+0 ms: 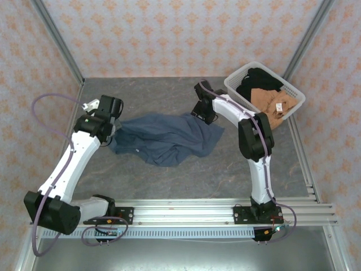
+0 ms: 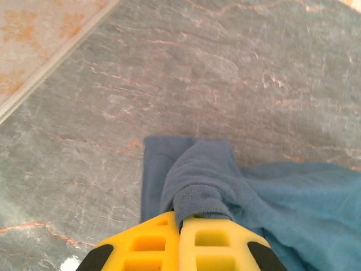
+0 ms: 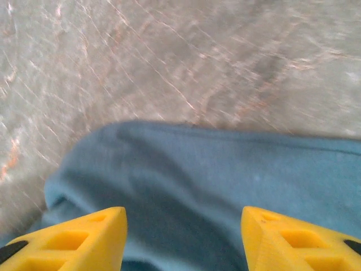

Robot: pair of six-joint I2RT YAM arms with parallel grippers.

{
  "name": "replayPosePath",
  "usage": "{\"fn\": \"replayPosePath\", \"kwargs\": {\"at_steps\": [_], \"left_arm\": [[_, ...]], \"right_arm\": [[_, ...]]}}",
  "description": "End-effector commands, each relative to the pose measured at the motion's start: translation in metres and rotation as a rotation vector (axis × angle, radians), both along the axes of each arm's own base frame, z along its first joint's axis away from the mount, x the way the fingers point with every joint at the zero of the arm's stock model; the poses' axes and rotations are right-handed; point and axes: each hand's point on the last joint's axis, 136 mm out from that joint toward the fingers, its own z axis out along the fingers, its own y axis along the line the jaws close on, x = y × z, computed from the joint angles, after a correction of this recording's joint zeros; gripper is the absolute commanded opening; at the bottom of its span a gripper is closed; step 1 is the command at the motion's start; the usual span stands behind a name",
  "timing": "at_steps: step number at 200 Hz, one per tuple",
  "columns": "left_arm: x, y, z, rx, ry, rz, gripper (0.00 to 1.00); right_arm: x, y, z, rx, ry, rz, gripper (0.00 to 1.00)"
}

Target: Fold and stack the t-shirts

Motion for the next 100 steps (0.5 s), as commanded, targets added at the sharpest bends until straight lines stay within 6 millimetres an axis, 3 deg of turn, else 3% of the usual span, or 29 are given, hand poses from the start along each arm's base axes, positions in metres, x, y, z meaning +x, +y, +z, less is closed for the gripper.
{"fn": "replayPosePath", "kwargs": {"at_steps": [1, 50, 73, 91, 100], "left_arm": [[-0.017, 0.019, 0.002, 0.037, -0.005, 0.085, 0.0], [-0.014, 0.017, -0.003, -0.017, -0.021, 0.069, 0.0], [-0.006, 0.018, -0.004, -0.051, -0.031, 0.072, 0.0], [0.006, 0.018, -0.001, -0.1, -0.051, 0.073, 0.0], [0.014, 0.017, 0.003, -0.12, -0.066, 0.062, 0.0]], "right_arm": [[0.016, 0.017, -0.007, 0.066, 0.01, -0.07, 0.58], [0.008, 0.046, -0.041, 0.104, 0.104, -0.069, 0.56], [0.0, 0.051, -0.051, 0.108, 0.139, -0.071, 0.3], [0.001, 0.046, -0.046, 0.095, 0.121, -0.076, 0.0], [0.005, 0.041, -0.037, 0.08, 0.092, -0.081, 0.0]]}}
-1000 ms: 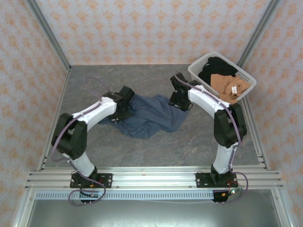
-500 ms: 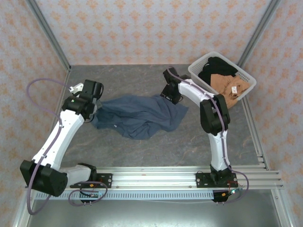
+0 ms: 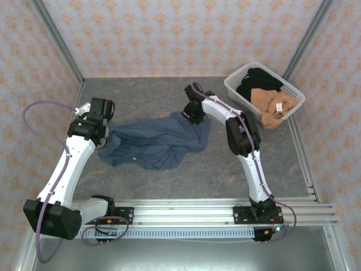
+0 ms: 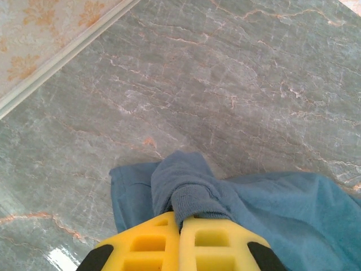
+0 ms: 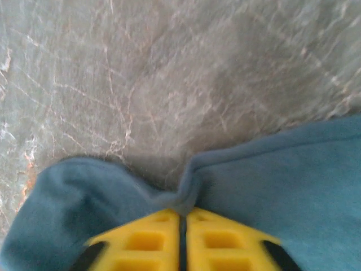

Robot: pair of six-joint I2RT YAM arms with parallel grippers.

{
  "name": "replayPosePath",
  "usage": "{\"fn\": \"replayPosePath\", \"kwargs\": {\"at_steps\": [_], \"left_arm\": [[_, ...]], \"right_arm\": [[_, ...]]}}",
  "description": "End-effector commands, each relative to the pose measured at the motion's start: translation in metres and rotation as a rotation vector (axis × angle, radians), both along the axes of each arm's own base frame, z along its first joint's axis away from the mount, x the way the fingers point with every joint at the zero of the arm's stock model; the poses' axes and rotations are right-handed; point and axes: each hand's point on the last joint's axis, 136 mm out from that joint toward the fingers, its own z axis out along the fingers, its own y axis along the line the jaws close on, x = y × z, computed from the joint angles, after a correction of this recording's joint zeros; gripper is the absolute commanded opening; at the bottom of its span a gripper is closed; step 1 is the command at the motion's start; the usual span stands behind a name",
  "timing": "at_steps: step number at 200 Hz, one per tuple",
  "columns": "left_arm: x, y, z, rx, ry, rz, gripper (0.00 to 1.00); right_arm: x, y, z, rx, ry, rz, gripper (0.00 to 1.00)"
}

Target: Fold and stack the t-shirts

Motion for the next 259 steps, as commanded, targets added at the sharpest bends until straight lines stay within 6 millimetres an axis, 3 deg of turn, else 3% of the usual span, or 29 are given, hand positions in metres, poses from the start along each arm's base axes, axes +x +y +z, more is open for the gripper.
{"fn": "replayPosePath", "kwargs": {"at_steps": [1, 26, 45, 85, 137, 189, 205, 221, 242, 259], "left_arm": [[0.023, -0.002, 0.013, -0.061, -0.068, -0.007, 0.0], [0.044, -0.004, 0.025, -0.08, -0.083, -0.03, 0.0], [0.061, -0.007, 0.036, -0.106, -0.117, -0.056, 0.0], [0.107, -0.012, 0.084, -0.159, -0.256, -0.106, 0.0], [0.166, -0.023, 0.172, -0.204, -0.478, -0.196, 0.0], [0.182, -0.019, 0.263, -0.252, -0.722, -0.223, 0.0], [0.179, -0.023, 0.287, -0.262, -0.79, -0.25, 0.0], [0.173, -0.028, 0.286, -0.29, -0.788, -0.264, 0.0], [0.159, -0.031, 0.253, -0.306, -0.705, -0.262, 0.0], [0.139, -0.03, 0.224, -0.294, -0.654, -0.253, 0.0]], "right_arm": [[-0.005, -0.012, -0.003, -0.043, 0.018, -0.021, 0.0], [0.008, -0.033, 0.028, -0.083, -0.069, -0.048, 0.0], [0.018, -0.06, 0.055, -0.125, -0.134, -0.089, 0.0], [0.047, -0.098, 0.121, -0.092, -0.286, -0.139, 0.0], [0.079, -0.125, 0.207, -0.045, -0.464, -0.172, 0.0], [0.09, -0.157, 0.292, -0.021, -0.649, -0.227, 0.0], [0.085, -0.166, 0.309, -0.031, -0.691, -0.245, 0.0], [0.074, -0.174, 0.31, -0.062, -0.683, -0.248, 0.0], [0.048, -0.187, 0.292, -0.119, -0.628, -0.258, 0.0], [0.027, -0.198, 0.291, -0.142, -0.654, -0.279, 0.0]]}}
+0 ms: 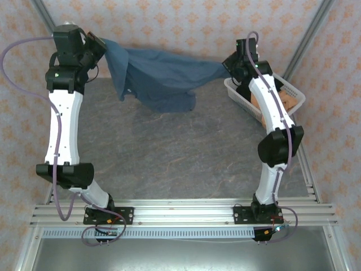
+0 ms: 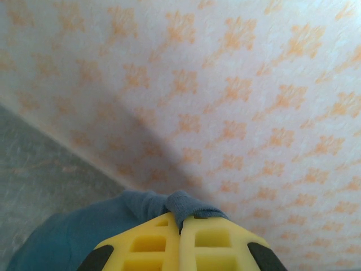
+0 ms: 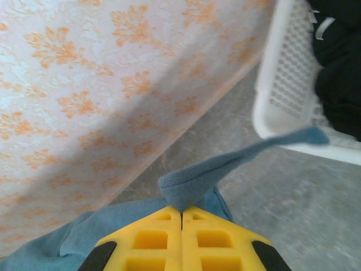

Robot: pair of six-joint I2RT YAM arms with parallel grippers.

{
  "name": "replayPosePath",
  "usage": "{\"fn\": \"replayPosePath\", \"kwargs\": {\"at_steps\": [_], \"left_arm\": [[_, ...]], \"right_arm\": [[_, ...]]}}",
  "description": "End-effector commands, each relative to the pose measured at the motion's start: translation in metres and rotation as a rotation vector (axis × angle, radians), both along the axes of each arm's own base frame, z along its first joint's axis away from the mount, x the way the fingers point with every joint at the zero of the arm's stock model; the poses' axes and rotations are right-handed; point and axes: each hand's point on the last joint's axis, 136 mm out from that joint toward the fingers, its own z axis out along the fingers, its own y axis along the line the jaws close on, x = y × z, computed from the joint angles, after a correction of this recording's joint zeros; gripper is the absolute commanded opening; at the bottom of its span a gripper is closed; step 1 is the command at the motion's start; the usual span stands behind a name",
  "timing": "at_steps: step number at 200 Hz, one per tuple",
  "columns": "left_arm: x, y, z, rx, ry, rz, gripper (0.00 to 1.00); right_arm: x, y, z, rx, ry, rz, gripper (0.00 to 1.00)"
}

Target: Fold and stack the t-shirts

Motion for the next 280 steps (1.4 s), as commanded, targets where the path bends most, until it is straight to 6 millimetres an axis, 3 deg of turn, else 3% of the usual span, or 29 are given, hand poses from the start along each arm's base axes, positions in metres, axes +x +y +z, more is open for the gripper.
{"fn": "replayPosePath", "kwargs": {"at_steps": [1, 34, 59, 74, 90, 102, 129, 154, 168, 172, 185, 207, 225, 229, 234, 266, 280], "left_arm": [[-0.029, -0.002, -0.018, 0.005, 0.022, -0.013, 0.0], [-0.068, 0.002, -0.067, 0.044, 0.139, 0.008, 0.0], [-0.088, 0.004, -0.097, 0.043, 0.197, 0.026, 0.0], [-0.094, 0.007, -0.107, 0.052, 0.212, 0.042, 0.0], [-0.092, 0.011, -0.117, 0.067, 0.225, 0.059, 0.0], [-0.084, 0.013, -0.126, 0.067, 0.234, 0.066, 0.0], [-0.059, 0.023, -0.151, 0.089, 0.288, 0.114, 0.0], [-0.031, 0.029, -0.173, 0.121, 0.375, 0.121, 0.0], [-0.021, 0.028, -0.193, 0.125, 0.447, 0.103, 0.0], [-0.019, 0.027, -0.199, 0.122, 0.464, 0.094, 0.0], [-0.018, 0.023, -0.215, 0.107, 0.51, 0.069, 0.0], [-0.029, 0.014, -0.233, 0.094, 0.562, 0.033, 0.0], [-0.042, 0.01, -0.247, 0.091, 0.597, 0.012, 0.0], [-0.045, 0.009, -0.251, 0.088, 0.606, 0.008, 0.0], [-0.048, 0.008, -0.255, 0.086, 0.617, 0.002, 0.0], [-0.063, 0.004, -0.275, 0.081, 0.664, -0.02, 0.0], [-0.064, 0.002, -0.278, 0.078, 0.668, -0.029, 0.0]], "right_arm": [[-0.03, -0.021, 0.009, -0.066, -0.04, -0.052, 0.0], [-0.074, -0.033, 0.022, -0.084, -0.068, -0.054, 0.0], [-0.101, -0.05, 0.049, -0.108, -0.155, -0.106, 0.0], [-0.106, -0.057, 0.067, -0.118, -0.215, -0.13, 0.0], [-0.098, -0.055, 0.071, -0.12, -0.246, -0.131, 0.0], [-0.084, -0.051, 0.064, -0.12, -0.225, -0.123, 0.0], [-0.03, -0.034, 0.025, -0.124, -0.125, -0.09, 0.0], [0.029, -0.003, -0.036, -0.114, 0.035, 0.011, 0.0], [0.049, 0.011, -0.074, -0.104, 0.151, 0.06, 0.0], [0.053, 0.013, -0.088, -0.106, 0.185, 0.068, 0.03], [0.056, 0.025, -0.1, -0.096, 0.237, 0.118, 0.21], [0.034, 0.037, -0.1, -0.164, 0.29, 0.161, 0.46], [-0.001, 0.054, -0.102, -0.219, 0.322, 0.223, 0.51], [-0.013, 0.059, -0.111, -0.226, 0.341, 0.244, 0.51], [-0.027, 0.067, -0.104, -0.218, 0.317, 0.268, 0.52], [-0.121, 0.116, -0.159, -0.167, 0.387, 0.444, 0.52], [-0.151, 0.14, -0.185, -0.056, 0.42, 0.517, 0.51]]}}
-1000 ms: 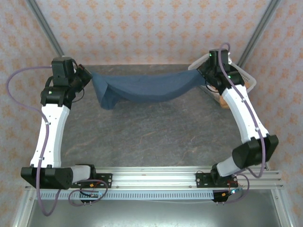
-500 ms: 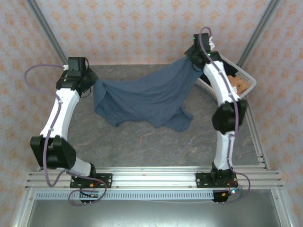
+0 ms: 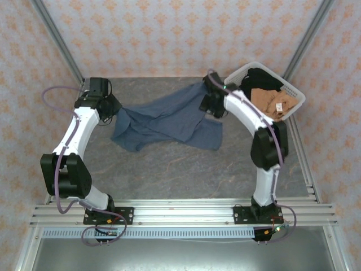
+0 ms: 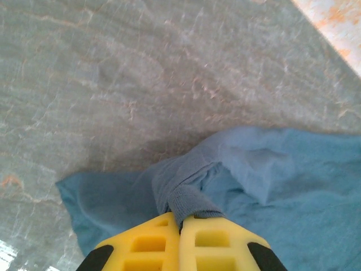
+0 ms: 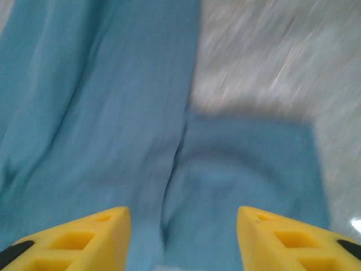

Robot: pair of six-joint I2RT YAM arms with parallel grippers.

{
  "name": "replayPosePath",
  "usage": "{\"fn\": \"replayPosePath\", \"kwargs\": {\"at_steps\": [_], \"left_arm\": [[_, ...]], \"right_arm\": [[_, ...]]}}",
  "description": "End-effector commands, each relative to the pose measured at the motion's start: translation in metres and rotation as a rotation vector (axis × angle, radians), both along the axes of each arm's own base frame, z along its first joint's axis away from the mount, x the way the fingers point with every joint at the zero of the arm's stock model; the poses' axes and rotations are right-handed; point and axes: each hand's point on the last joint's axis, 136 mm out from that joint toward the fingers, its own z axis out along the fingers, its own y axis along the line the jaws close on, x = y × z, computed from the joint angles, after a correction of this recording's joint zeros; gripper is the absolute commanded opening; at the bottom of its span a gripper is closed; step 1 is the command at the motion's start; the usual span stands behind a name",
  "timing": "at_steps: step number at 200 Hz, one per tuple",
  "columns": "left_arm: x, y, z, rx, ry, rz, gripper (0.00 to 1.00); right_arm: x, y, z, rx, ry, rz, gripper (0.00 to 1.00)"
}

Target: Fold and stack the t-shirts

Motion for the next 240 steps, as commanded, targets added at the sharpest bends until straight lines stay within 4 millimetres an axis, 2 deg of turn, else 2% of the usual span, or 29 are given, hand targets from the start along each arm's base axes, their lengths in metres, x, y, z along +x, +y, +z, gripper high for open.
{"fn": "replayPosePath", "kwargs": {"at_steps": [1, 21, 40, 59, 89, 115, 143, 189, 240], "left_arm": [[-0.01, -0.007, -0.002, -0.003, 0.016, -0.039, 0.0], [-0.008, -0.009, -0.003, -0.006, 0.016, -0.049, 0.0], [-0.006, -0.011, -0.002, -0.008, 0.015, -0.055, 0.0], [-0.005, -0.013, 0.0, -0.007, 0.013, -0.062, 0.0], [-0.006, -0.013, 0.003, -0.001, 0.012, -0.068, 0.0], [-0.006, -0.012, 0.003, 0.004, 0.012, -0.069, 0.0], [-0.005, -0.012, 0.004, 0.004, 0.01, -0.07, 0.0], [-0.003, -0.012, 0.005, 0.008, 0.009, -0.07, 0.0], [-0.002, -0.011, 0.005, 0.005, 0.007, -0.065, 0.0]], "right_arm": [[-0.033, 0.039, -0.022, 0.176, 0.017, 0.073, 0.51], [-0.046, 0.063, -0.04, 0.338, 0.027, 0.094, 0.53], [-0.045, 0.071, -0.061, 0.363, 0.057, 0.109, 0.53], [-0.038, 0.081, -0.073, 0.391, 0.072, 0.115, 0.52], [-0.029, 0.088, -0.087, 0.394, 0.093, 0.113, 0.49], [-0.03, 0.087, -0.099, 0.381, 0.122, 0.1, 0.4], [-0.03, 0.086, -0.095, 0.378, 0.118, 0.095, 0.32], [-0.032, 0.084, -0.072, 0.399, 0.108, 0.066, 0.22], [-0.038, 0.083, -0.063, 0.403, 0.149, 0.041, 0.07]]}}
